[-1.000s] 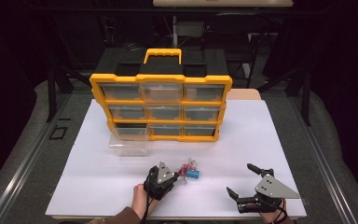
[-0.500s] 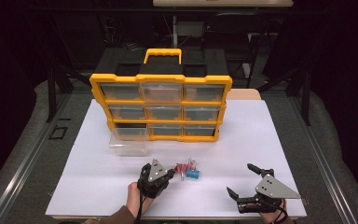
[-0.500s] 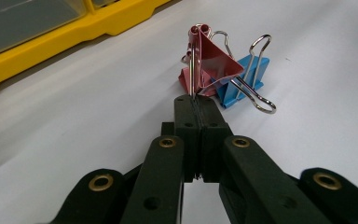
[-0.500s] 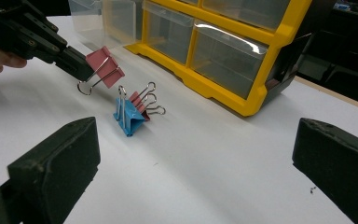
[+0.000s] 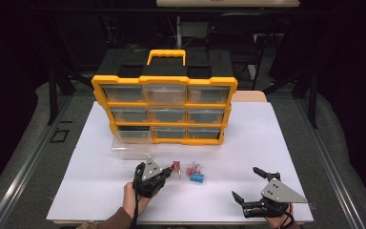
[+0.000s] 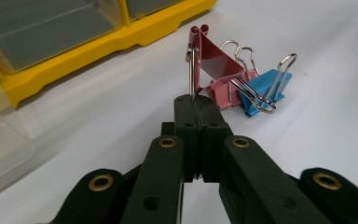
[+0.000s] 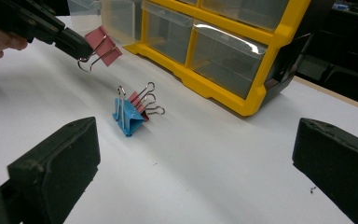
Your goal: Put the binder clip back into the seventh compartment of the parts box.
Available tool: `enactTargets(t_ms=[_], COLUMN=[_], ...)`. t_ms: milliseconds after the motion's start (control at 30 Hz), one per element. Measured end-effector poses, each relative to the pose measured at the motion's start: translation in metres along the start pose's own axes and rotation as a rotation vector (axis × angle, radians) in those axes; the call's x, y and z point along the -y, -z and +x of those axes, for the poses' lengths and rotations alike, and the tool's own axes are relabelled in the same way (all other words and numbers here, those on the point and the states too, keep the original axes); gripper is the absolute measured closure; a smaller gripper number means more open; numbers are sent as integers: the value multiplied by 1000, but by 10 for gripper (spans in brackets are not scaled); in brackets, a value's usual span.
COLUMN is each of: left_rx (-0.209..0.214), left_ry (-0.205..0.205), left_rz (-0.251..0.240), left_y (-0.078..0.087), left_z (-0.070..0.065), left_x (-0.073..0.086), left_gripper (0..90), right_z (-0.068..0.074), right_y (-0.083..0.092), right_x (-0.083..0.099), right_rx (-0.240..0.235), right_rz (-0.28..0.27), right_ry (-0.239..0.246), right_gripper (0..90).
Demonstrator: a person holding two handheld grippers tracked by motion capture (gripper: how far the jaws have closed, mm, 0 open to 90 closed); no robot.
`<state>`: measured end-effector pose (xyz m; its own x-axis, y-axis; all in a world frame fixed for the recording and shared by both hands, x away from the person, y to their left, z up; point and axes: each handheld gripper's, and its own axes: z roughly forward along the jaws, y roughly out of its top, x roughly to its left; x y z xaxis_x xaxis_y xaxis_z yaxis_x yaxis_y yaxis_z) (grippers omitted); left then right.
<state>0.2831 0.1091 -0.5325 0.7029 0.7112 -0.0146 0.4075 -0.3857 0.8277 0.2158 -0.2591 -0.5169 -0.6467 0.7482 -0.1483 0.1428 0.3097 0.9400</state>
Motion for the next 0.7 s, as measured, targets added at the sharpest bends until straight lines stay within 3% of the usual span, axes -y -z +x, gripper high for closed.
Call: enactTargets(t_ms=[700], left_rx=[-42], left_ry=[13], left_rz=[-87], left_y=[18], left_z=[23], left_x=[-13], left_gripper=[889], right_z=[0], right_y=[0], right_x=[0], right_rx=[0], right_rz=[4], right_ry=[-2], right_gripper=[2])
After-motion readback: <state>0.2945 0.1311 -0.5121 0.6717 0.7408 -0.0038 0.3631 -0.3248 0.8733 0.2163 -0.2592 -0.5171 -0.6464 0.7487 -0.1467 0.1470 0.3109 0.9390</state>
